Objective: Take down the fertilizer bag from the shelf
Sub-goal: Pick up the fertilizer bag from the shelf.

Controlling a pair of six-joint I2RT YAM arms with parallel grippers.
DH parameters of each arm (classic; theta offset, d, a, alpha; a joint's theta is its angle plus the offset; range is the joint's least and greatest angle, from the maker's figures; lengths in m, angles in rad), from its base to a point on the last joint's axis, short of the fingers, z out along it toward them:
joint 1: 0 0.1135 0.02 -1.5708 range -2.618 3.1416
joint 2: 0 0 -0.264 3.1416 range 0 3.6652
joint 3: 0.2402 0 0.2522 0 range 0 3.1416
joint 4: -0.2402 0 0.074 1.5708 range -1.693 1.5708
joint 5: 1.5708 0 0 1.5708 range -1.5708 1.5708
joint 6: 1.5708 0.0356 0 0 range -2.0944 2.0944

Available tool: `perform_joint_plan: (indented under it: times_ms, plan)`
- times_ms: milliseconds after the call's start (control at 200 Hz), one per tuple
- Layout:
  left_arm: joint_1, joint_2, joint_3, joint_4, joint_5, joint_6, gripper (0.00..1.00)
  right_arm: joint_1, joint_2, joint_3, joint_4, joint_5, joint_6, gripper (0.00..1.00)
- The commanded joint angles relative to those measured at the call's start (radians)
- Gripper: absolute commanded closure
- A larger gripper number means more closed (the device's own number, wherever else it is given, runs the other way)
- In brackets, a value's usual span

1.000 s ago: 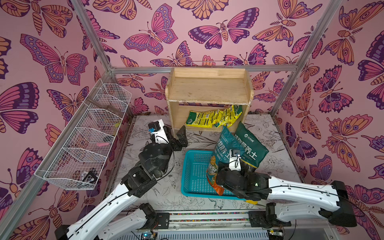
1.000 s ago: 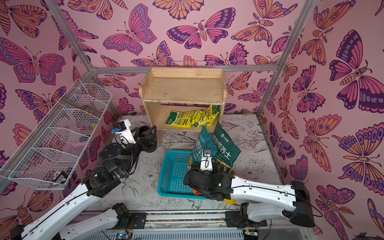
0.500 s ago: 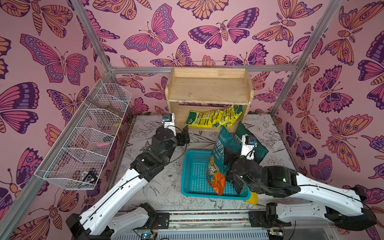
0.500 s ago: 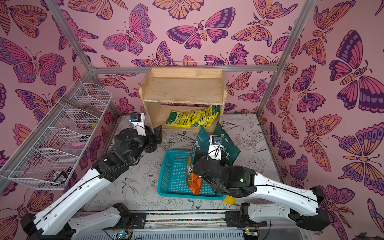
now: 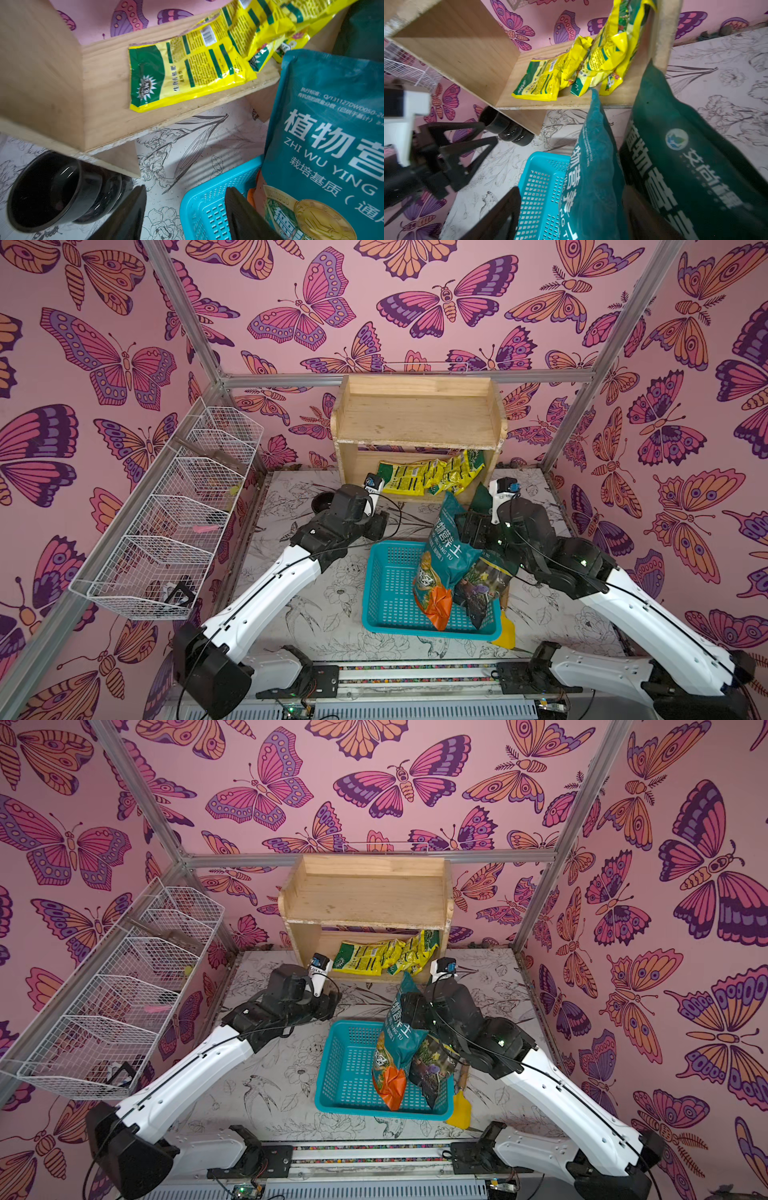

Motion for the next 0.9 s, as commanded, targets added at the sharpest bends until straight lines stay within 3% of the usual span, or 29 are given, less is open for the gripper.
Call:
perform_joint_plan:
  times_ms: [0, 235, 891]
  plan:
    - [-0.007, 0.051, 0.039, 0.010, 0.055, 0.090, 0.34, -0.043, 0.000, 0.037, 0.061, -0.143, -0.029, 0.22]
    - [-0.079, 0.171, 0.107, 0.088, -0.021, 0.227, 0.31, -0.078, 0.000, 0.009, 0.085, -0.201, -0.015, 0.22]
    - [-0.082, 0.390, 0.239, 0.241, -0.178, 0.279, 0.31, -0.121, -0.001, -0.064, 0.127, -0.297, 0.017, 0.23]
